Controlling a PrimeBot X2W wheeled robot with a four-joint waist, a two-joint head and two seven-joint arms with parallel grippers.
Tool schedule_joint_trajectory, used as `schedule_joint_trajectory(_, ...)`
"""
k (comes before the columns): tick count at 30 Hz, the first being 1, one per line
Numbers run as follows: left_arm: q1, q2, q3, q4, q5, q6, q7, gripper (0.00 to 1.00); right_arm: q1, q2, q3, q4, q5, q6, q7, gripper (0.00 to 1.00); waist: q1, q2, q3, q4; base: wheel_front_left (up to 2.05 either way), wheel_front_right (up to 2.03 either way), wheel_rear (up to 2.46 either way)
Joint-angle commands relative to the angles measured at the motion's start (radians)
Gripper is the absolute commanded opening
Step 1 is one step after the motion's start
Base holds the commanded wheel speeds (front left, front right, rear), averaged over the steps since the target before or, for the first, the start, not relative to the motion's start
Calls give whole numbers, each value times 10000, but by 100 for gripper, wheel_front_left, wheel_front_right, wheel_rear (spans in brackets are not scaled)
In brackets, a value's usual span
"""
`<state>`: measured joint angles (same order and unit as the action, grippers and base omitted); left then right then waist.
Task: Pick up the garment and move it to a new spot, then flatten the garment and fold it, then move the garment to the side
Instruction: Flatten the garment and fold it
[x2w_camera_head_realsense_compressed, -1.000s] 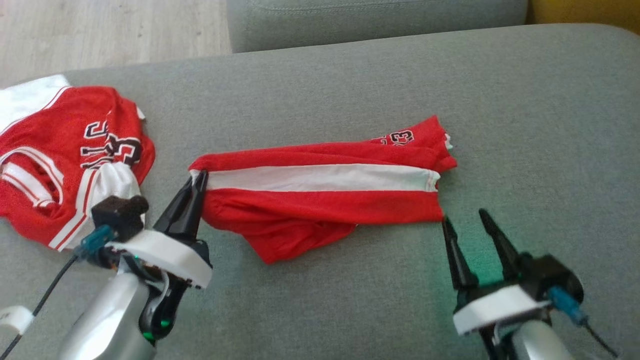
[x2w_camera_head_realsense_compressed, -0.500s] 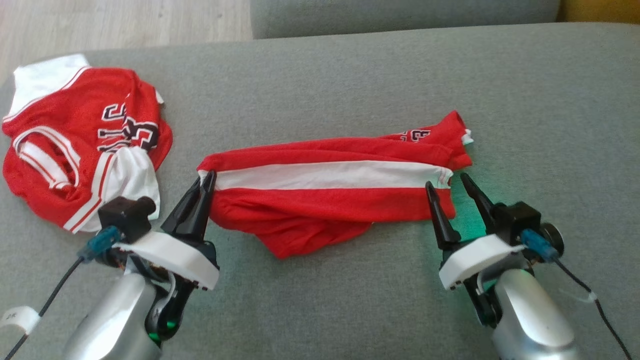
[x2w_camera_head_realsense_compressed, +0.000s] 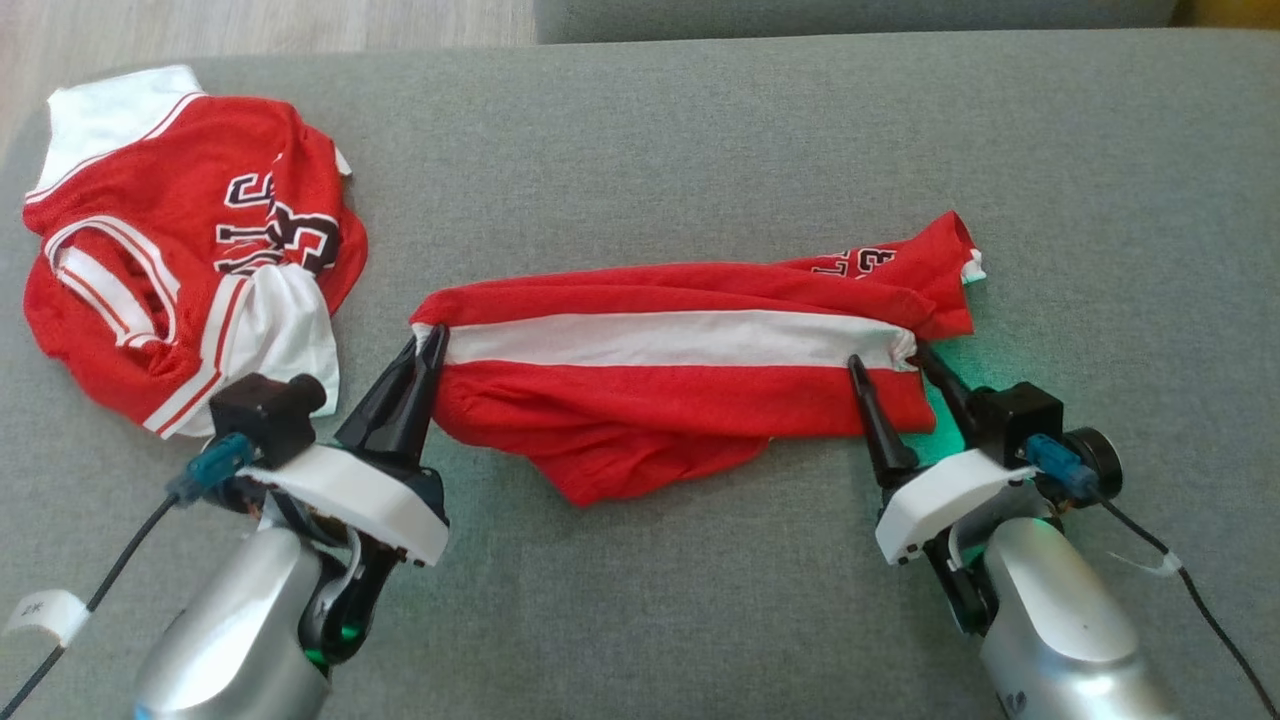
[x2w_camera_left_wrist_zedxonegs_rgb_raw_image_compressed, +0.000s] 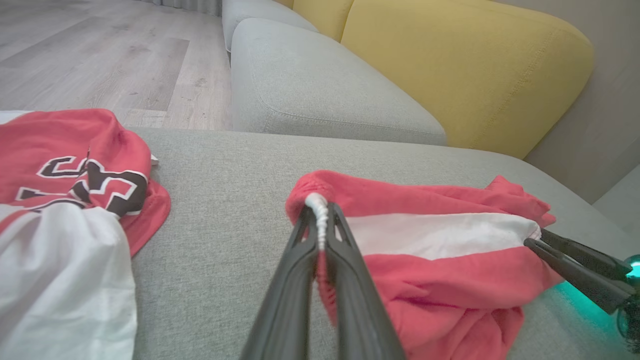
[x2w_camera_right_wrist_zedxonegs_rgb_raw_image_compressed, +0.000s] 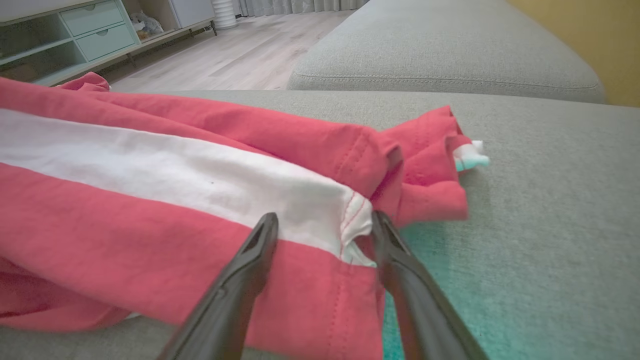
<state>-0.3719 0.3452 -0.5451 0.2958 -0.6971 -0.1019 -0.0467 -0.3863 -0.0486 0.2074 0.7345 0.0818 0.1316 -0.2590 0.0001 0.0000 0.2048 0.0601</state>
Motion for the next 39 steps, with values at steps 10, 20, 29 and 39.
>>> schedule_joint_trajectory(10,-538,282,352,36,-34,-43,-280,0,-201,-16,15,-449,-356,-9,-28,0,-1,0,-295,-87,0,0,0)
schedule_joint_trajectory(20,-1603,653,215,-600,387,-131,-261,0,-670,-16,-1005,-2748,-709,-9,-28,0,-1,0,-337,-490,0,0,0)
schedule_joint_trajectory(29,-6211,100,-467,299,1611,-249,-5,0,-4416,-810,-1862,-3703,-2108,-9,-28,0,-1,0,928,-790,0,0,0)
schedule_joint_trajectory(39,-10134,-1179,-403,2471,2182,-282,-2111,0,-7743,-1823,-2469,-4410,-2731,-9,-28,0,-1,0,1743,-1036,0,0,0)
